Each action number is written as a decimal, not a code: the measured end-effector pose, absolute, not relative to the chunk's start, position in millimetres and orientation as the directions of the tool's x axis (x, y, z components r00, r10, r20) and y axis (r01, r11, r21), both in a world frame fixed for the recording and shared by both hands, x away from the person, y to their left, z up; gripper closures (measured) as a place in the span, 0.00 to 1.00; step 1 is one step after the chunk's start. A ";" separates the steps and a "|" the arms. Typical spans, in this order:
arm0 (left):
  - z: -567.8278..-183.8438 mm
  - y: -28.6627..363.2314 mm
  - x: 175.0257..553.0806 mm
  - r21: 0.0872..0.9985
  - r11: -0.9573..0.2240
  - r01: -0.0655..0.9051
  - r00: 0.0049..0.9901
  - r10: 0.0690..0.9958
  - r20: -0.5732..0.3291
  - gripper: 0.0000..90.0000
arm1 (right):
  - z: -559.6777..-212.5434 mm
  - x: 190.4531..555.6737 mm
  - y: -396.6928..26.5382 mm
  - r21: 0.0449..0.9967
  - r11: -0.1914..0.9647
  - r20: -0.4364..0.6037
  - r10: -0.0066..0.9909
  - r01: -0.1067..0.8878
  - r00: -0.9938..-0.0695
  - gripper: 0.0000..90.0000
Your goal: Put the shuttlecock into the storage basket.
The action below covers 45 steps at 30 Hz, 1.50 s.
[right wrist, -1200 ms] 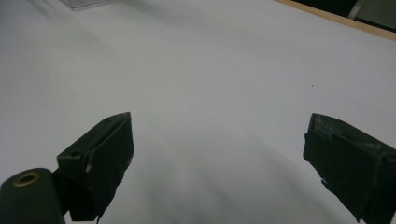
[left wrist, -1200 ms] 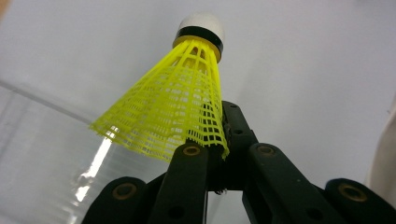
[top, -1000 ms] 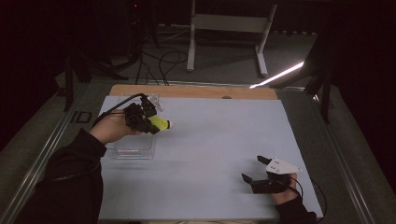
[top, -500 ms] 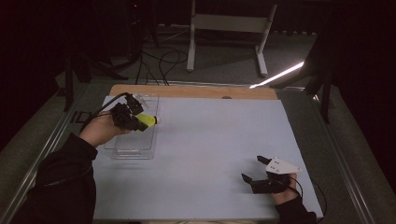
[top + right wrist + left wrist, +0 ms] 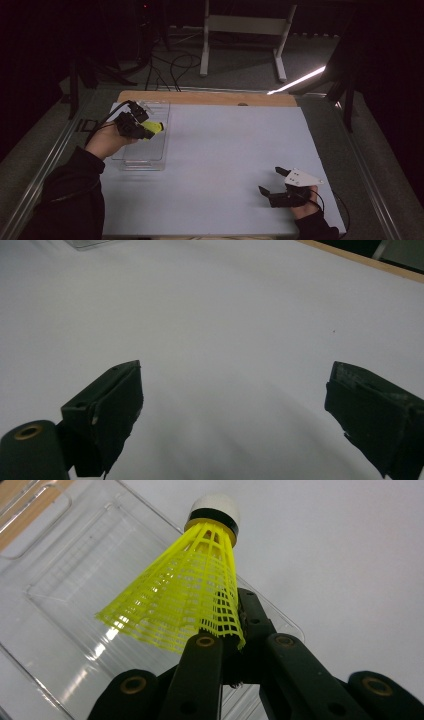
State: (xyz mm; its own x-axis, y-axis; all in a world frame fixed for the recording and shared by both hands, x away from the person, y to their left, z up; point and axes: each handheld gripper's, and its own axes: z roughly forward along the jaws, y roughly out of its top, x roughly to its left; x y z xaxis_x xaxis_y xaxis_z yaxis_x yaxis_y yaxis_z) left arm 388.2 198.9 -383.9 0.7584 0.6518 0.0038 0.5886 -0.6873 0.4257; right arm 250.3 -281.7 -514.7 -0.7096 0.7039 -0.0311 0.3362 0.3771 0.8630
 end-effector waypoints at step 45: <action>-438.9 188.0 413.6 0.498 -0.447 0.743 0.505 0.863 0.022 1.00 | -515.1 250.4 -281.8 0.859 0.380 -0.030 0.706 0.343 -0.707 0.10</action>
State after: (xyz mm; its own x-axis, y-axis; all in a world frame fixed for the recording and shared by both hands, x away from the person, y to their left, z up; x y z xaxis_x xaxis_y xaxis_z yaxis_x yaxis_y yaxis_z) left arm 413.6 188.0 -438.9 0.5045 0.8631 0.0220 0.7433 -0.4472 0.4975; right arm 250.4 -281.8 -515.1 -0.7072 0.7064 -0.0300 0.3430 0.3799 0.8591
